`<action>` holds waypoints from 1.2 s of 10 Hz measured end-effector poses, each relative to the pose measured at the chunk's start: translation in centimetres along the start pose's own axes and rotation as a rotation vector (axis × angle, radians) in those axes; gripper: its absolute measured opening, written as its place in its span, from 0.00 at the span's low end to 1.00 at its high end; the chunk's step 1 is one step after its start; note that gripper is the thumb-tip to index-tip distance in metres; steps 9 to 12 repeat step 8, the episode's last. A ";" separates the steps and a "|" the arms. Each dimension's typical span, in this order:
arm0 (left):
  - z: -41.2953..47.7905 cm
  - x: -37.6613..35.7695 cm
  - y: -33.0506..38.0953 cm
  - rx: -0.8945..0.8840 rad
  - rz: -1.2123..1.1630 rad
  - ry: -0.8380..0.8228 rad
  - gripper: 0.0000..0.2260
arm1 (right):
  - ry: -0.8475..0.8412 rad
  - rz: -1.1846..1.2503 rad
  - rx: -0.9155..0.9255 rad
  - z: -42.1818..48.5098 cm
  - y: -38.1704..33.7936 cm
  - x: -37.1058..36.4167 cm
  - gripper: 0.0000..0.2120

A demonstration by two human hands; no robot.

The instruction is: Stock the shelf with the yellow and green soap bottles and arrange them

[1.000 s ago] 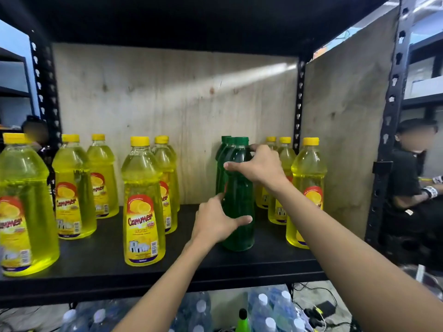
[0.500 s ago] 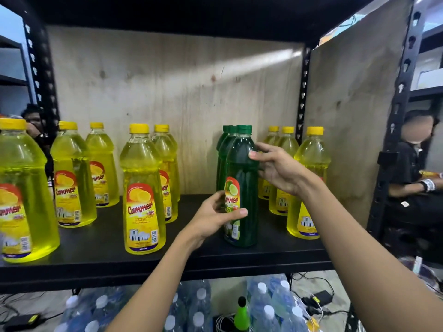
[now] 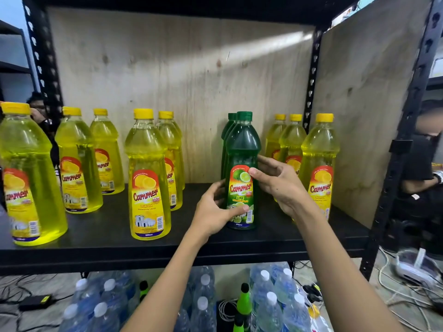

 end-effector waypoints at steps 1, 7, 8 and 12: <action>-0.3 0.1 0.5 -0.036 0.087 0.108 0.43 | 0.023 0.077 0.012 -0.1 0.8 -0.5 0.25; -5.0 0.4 1.0 -0.053 0.124 0.060 0.44 | 0.076 -0.121 0.030 -3.6 1.0 -0.1 0.27; -12.0 2.8 0.7 -0.156 0.126 0.083 0.37 | 0.222 -0.225 0.095 -11.0 3.3 1.0 0.19; -12.0 2.8 0.7 -0.156 0.126 0.083 0.37 | 0.222 -0.225 0.095 -11.0 3.3 1.0 0.19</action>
Point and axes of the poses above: each hand's wrist, its own z-axis towards the middle knuckle, its own x-axis out of the back of the hand, y = z × x, the point moved 5 cm from there along z, towards the middle knuckle, and after that the axes turned 1 degree about z, right-handed, at the moved point
